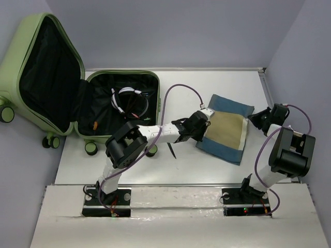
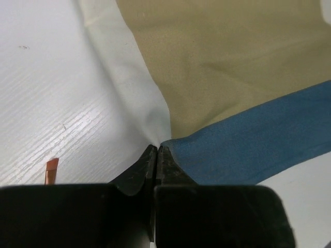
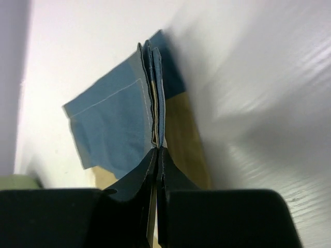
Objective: Pack the luggage
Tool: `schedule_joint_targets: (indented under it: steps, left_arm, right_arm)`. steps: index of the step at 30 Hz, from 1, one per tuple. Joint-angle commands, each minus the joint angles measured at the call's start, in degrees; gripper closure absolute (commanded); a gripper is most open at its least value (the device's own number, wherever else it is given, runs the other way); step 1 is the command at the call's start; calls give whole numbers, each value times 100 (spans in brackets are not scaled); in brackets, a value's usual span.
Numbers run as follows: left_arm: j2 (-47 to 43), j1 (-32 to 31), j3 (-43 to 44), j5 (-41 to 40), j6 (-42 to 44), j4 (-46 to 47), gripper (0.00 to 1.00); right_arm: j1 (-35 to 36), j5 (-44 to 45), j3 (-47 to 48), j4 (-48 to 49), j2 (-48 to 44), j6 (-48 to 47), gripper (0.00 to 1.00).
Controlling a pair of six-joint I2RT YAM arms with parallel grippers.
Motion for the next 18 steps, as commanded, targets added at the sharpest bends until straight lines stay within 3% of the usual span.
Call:
schedule_joint_targets:
  steps: [1, 6, 10, 16, 18]
  left_arm:
    - [-579, -12, 185, 165, 17, 200, 94]
    - [-903, 75, 185, 165, 8, 226, 94]
    - [-1097, 330, 150, 682, -106, 411, 94]
    - [-1001, 498, 203, 789, -89, 288, 94]
    - [-984, 489, 54, 815, -106, 314, 94]
  right_arm:
    - [-3, -622, -253, 1133, -556, 258, 93]
    - [-3, -965, -280, 1398, -1082, 504, 93]
    - [-3, -992, -183, 1363, -1321, 540, 93]
    - [-3, -369, 309, 72, -1076, 40, 93]
    - [-3, -185, 388, -156, -770, -188, 75]
